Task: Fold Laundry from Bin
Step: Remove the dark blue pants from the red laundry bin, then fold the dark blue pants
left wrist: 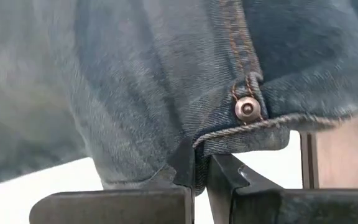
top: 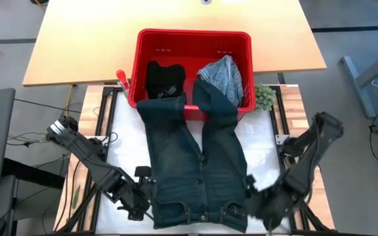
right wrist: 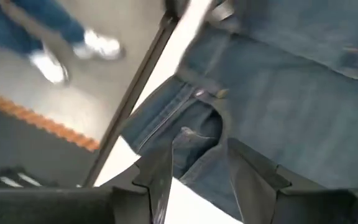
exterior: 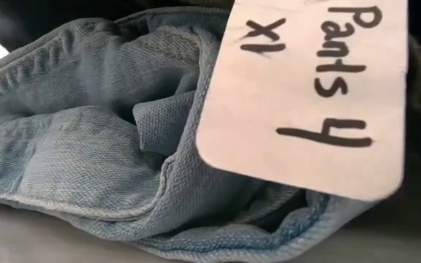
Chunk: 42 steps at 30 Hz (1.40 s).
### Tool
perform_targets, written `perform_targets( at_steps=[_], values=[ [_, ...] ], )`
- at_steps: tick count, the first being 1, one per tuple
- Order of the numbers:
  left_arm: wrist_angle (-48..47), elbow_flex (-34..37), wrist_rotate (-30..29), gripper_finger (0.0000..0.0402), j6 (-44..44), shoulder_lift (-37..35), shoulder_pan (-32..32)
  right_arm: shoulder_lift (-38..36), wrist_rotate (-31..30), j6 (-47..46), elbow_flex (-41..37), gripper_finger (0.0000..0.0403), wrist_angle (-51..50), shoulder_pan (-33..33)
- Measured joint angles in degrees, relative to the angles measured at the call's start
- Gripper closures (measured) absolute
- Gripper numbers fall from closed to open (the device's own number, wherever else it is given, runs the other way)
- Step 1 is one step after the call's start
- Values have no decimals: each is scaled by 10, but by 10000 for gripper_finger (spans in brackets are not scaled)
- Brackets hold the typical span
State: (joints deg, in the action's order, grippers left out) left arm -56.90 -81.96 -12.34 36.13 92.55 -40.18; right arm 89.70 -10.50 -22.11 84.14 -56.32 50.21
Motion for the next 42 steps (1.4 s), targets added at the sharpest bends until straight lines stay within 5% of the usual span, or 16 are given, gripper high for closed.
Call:
perform_targets(
  at_steps=[6, 13, 19, 29, 35, 39, 42],
  values=[
    [1, 30, 10, 380, 77, 1, -8, 84, 0, 14, 0, 227, 14, 26],
    [-69, 34, 120, 279, 88, 1, -8, 134, 1, -2, 0, 226, 54, 74],
    [-139, 34, 227, 204, 0, 1, -17, 137, 0, -44, 0, 226, 61, 98],
    [-197, 33, 273, 195, -39, 1, -44, 137, 0, -83, 0, 226, 97, 72],
    [-289, -27, 194, 214, -48, -5, -79, 137, 0, -88, 0, 226, 121, 62],
    [-234, -94, 91, 223, -40, -8, -104, 137, 0, -95, 0, 226, 138, 63],
    [-160, -106, -6, 226, -120, -8, -127, 137, 0, -95, 0, 226, 142, 63]
  ],
)
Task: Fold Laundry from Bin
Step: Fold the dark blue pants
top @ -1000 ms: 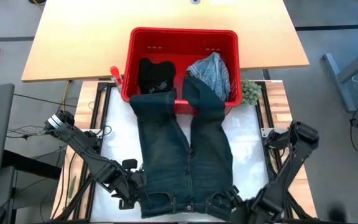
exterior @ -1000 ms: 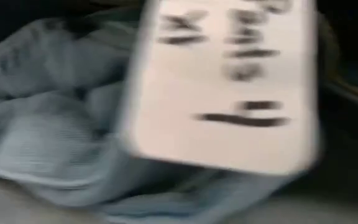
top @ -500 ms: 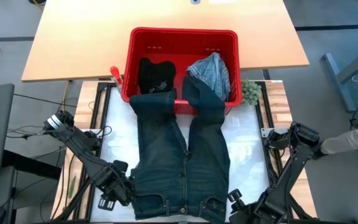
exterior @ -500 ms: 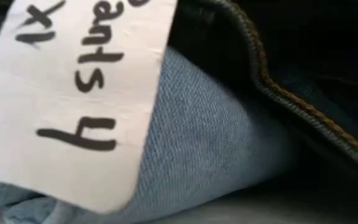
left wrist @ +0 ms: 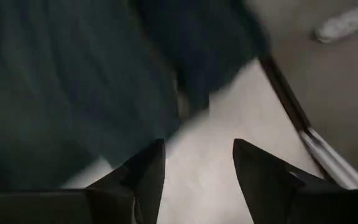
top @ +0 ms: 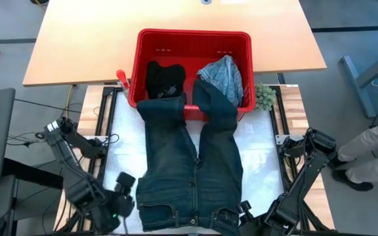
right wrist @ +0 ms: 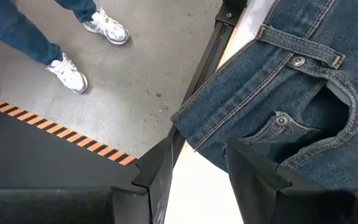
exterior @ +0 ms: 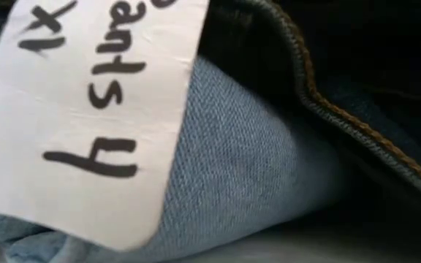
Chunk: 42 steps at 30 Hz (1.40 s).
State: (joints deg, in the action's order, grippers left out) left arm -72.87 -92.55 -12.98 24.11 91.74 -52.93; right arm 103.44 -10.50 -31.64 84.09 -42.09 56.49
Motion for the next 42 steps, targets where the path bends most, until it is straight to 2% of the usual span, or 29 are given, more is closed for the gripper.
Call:
perform_targets(
  at_steps=[4, 7, 12, 17, 23, 27, 33, 38, 42],
  values=[
    [50, 0, -109, 227, -131, 3, -23, 0, 0, 0, 0, 226, 8, -6],
    [57, 0, -138, 228, -158, 3, -23, 0, 0, 0, 0, 227, 13, -10],
    [63, 14, -128, 228, -178, 4, -22, 0, 0, -11, 0, 227, 17, -12],
    [132, 56, -129, 228, -254, 5, -31, 0, 1, -14, 0, 227, 18, -11],
    [137, 87, -81, 228, -264, 5, -31, 0, 0, -14, 0, 227, 18, -11],
    [165, 111, -87, 228, -279, 5, -28, 0, 1, -14, 0, 227, 16, -11],
    [279, 169, -91, 228, -361, 5, -29, 0, 1, -14, 0, 227, 12, -11],
    [308, 204, -155, 228, -395, 15, -26, 2, 1, -14, 0, 227, 31, -11],
    [320, 212, -118, 228, -393, 45, -17, 29, 0, 20, 0, 227, 89, -5]
  ],
)
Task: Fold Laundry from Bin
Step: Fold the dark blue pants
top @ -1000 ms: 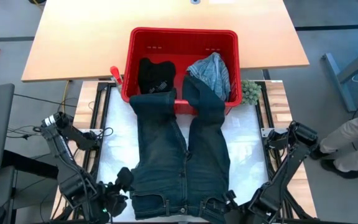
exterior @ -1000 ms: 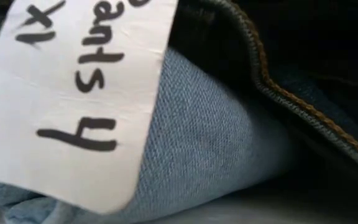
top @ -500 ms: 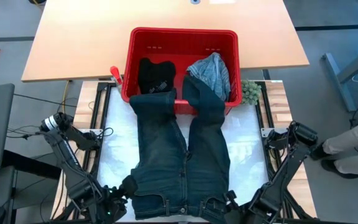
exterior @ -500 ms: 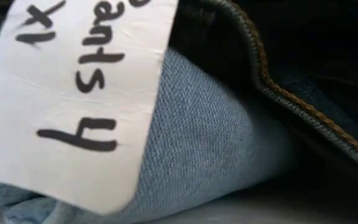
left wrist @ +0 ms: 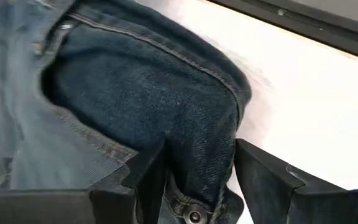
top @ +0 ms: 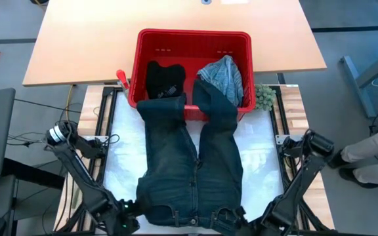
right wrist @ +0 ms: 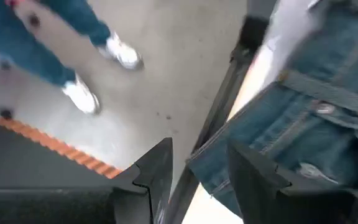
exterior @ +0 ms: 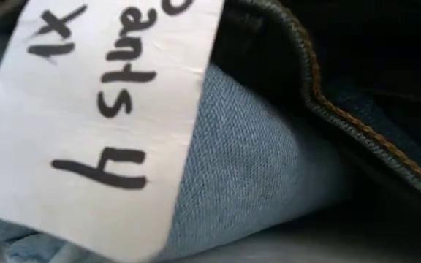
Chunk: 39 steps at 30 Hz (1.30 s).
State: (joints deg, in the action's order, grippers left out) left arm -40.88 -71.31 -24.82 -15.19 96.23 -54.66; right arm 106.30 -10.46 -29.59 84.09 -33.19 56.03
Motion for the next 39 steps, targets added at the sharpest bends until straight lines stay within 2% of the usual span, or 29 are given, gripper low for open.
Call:
perform_targets(
  at_steps=[5, 10, 21, 24, 27, 30, 34, 39],
  values=[
    [17, 0, -7, 228, -2, 34, -1, 21, -1, 45, -1, 227, -34, 3],
    [19, 0, 2, 228, 15, 38, -1, 35, -2, 84, -3, 227, -92, 0],
    [21, 0, 47, 232, 86, 38, -1, 121, 0, 117, -15, 227, -16, -7],
    [25, 0, 49, 257, 125, 38, -1, 143, -5, 71, -12, 238, -7, -13],
    [40, 0, 51, 308, 180, 38, -1, 151, -3, 29, -12, 288, -7, -14],
    [49, -10, 50, 375, 225, 36, 0, 134, 6, 16, -13, 360, -11, -15],
    [31, -57, 10, 395, 244, 18, 8, 84, 32, -13, -19, 364, -40, -27],
    [16, -134, -45, 401, 220, -34, 30, -43, 86, -37, -6, 364, -40, -62]
  ],
)
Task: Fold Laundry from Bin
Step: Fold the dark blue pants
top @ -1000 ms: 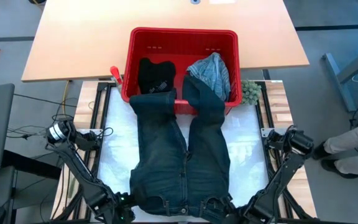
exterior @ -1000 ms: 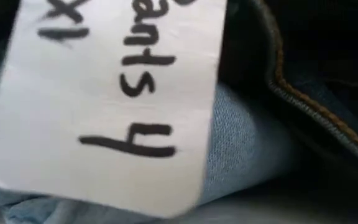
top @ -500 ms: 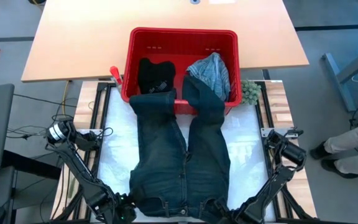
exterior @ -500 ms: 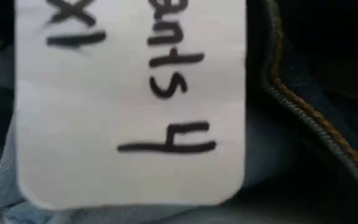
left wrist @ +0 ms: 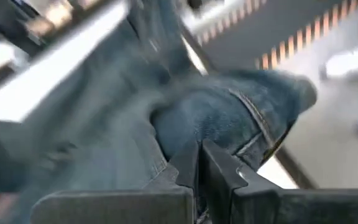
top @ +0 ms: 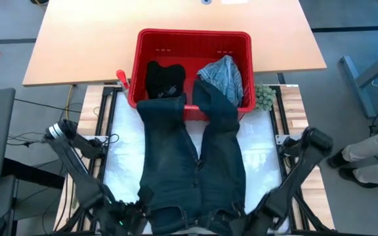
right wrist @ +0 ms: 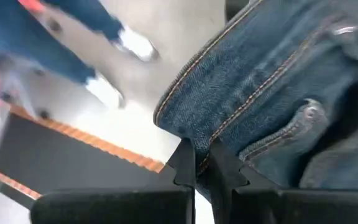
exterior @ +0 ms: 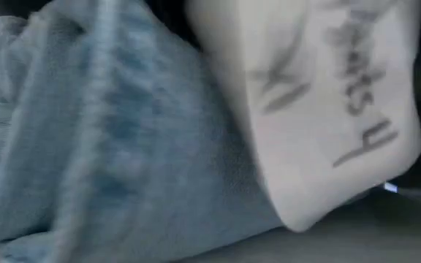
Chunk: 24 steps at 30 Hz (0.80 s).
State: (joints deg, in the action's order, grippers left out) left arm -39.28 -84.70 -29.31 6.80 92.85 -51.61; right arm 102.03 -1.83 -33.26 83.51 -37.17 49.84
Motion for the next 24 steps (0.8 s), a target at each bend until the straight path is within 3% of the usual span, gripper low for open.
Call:
perform_targets(
  at_steps=[4, 8, 13, 16, 19, 21, 24],
  values=[
    [1, -63, 32, 401, -24, -54, 35, -110, 13, 6, 6, 364, 37, -42],
    [3, -110, 53, 401, -4, -123, 95, -220, 8, 114, 10, 363, 89, -111],
    [-42, -85, 59, 401, 23, -247, 226, -321, 5, 227, 10, 362, 96, -275],
    [-66, -28, -6, 401, 91, -344, 343, -367, -54, 199, -4, 362, 126, -411],
    [9, 68, -85, 401, 187, -439, 450, -392, -152, 30, -43, 362, 145, -533],
    [87, 150, -89, 401, 266, -497, 485, -402, -193, -74, -84, 362, 149, -562],
    [224, 286, -52, 401, 377, -552, 481, -395, -203, -142, -149, 362, 247, -537]
  ],
)
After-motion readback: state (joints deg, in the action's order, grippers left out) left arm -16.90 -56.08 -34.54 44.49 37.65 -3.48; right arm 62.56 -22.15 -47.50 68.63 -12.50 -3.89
